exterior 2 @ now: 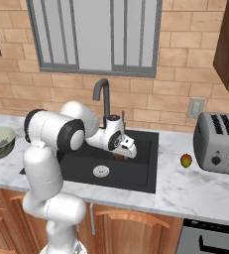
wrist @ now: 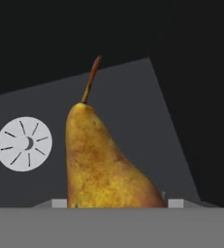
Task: There is a mixed pile of frozen fruits and vegetables on the counter. Locate all the frozen vegetables and place the items in a bowl on the counter. Take all the frozen fruits and defrost them in a running sink.
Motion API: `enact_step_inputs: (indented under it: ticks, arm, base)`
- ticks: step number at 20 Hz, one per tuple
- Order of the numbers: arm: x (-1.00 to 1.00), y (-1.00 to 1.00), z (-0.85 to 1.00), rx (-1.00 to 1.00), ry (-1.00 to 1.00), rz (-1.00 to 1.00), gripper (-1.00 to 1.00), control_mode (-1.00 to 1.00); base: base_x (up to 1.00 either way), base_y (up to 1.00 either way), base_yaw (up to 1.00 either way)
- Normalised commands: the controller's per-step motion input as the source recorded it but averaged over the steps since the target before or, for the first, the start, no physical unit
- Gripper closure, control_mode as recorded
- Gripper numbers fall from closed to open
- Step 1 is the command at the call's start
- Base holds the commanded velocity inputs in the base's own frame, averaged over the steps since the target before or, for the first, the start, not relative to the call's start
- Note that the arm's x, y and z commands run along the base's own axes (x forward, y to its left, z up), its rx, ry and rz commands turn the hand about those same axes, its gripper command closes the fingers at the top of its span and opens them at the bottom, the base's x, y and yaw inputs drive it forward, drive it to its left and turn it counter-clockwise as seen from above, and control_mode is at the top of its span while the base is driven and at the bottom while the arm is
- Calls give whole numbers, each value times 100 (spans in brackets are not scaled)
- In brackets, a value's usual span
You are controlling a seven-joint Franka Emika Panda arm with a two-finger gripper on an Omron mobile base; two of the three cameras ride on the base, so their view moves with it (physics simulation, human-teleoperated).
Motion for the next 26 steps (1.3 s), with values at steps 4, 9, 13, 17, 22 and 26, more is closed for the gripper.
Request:
enact_step_inputs:
  ticks: [4,9,13,17,22,26]
  arm:
    - [21,12,-31,1,-1,2,100,-100]
    - [25,11,-38,0,0,4,100,-100]
    - [25,11,-46,0,0,4,100,-100]
    - [24,10,-48,0,0,3,100,-100]
    - [19,5,-47,0,0,1,100,-100]
    - [12,5,-36,3,-1,0,100,-100]
  base:
    - [0,0,0]
    - [0,0,0]
    - [0,0,0]
    - [0,0,0]
    - [0,0,0]
    - [0,0,0]
